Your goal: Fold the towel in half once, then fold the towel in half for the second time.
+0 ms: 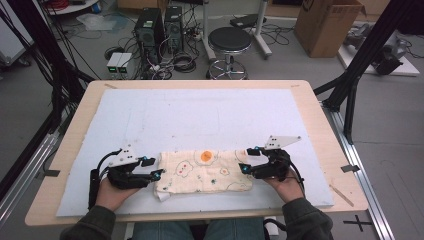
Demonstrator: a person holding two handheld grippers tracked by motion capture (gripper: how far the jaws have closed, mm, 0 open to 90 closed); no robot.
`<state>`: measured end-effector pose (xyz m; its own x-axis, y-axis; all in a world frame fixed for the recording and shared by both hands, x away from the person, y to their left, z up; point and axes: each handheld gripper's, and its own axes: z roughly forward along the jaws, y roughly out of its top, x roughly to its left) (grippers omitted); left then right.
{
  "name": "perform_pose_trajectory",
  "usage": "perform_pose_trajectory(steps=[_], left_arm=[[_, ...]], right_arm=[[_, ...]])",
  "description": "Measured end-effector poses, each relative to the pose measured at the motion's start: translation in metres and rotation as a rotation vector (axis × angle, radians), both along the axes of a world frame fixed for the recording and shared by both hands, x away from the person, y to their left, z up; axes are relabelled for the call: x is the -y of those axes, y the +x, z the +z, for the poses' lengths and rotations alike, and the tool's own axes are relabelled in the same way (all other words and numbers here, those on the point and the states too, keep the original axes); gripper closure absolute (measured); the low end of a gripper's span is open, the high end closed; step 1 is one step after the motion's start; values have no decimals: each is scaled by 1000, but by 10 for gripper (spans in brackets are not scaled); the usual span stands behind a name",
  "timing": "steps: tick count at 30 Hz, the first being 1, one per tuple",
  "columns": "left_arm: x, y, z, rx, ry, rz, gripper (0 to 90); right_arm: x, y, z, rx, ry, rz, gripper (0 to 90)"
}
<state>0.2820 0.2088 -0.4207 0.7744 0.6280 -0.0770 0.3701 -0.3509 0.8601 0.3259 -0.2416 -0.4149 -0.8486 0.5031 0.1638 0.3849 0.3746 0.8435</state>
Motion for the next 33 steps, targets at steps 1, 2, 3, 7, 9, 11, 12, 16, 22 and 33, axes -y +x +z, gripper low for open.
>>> perform_pose_trajectory(steps=[1, 2, 3, 7, 9, 11, 12, 16, 22, 33], left_arm=[[0, 0, 0, 0, -2, 4, 470], [0, 0, 1, 3, -1, 6, 466], [0, 0, 1, 2, -6, 9, 466], [1, -1, 1, 4, -7, 10, 464], [1, -1, 1, 5, -6, 9, 462], [1, -1, 1, 5, -6, 9, 462], [1, -1, 1, 5, -8, 9, 462], [1, 0, 1, 3, -9, 7, 460], [0, 0, 1, 2, -6, 10, 454], [0, 11, 10, -8, -8, 42, 419]], right_arm=[[0, 1, 1, 5, 0, -3, 292], [0, 2, 1, 8, -1, -10, 291], [1, 2, 2, 11, -2, -13, 291], [-1, 5, 3, 23, 1, -16, 289], [-2, 5, 4, 16, -5, -15, 288], [-4, 6, 3, 21, -8, -12, 288], [-5, 6, 3, 19, -11, -9, 288], [-8, 7, 2, 18, -24, 0, 288], [-9, 9, 1, 18, -27, 1, 289], [-12, 24, 5, 13, -28, -6, 292]])
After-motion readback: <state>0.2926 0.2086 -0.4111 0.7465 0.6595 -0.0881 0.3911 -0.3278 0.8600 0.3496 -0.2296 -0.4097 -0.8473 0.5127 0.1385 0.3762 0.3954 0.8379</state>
